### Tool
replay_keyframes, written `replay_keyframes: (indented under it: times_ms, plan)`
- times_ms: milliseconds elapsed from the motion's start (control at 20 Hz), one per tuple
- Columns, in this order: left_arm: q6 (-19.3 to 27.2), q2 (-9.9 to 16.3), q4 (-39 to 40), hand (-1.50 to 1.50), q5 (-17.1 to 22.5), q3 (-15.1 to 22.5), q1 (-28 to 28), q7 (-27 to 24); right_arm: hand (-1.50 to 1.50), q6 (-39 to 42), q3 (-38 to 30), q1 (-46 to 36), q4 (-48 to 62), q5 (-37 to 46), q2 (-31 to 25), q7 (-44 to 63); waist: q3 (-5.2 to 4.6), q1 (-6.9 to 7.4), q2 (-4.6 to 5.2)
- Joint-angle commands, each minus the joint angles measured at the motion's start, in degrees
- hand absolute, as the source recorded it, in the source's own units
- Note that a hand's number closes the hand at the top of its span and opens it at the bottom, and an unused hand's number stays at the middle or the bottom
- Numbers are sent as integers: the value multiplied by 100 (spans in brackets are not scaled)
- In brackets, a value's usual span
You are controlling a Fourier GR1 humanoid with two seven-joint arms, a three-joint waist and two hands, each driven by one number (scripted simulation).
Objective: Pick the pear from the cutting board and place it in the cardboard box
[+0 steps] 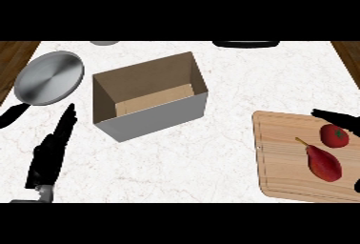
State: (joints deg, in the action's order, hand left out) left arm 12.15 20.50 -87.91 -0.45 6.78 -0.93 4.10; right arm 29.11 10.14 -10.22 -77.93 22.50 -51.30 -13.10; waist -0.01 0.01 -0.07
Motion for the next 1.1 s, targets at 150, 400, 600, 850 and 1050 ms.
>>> replay_keyframes:
  times_ms: [150, 400, 600, 850, 1050]
  plan:
    - [-13, -316, -168, 0, -308, -53, -75, 90, -150, -57, -250, 125, 376, 810, 328, -210, 2, 17, 6]
    - [-265, -408, 473, 0, -323, -334, 224, -198, -150, 41, -488, 640, -13, 1048, 391, -254, 0, -29, 4]
    - [-270, -516, -163, 0, -549, -245, -163, 43, -150, 186, -599, 541, -247, 1271, 785, -56, 1, 1, -1]
    - [-356, -610, -303, 0, -606, -399, -245, 45, -150, -79, -662, 392, 402, 1748, 1184, -363, 2, 18, 4]
    - [-577, -555, 141, 0, -622, -672, 342, 209, -150, -65, -840, 646, 298, 1935, 1197, -559, 1, -10, 7]
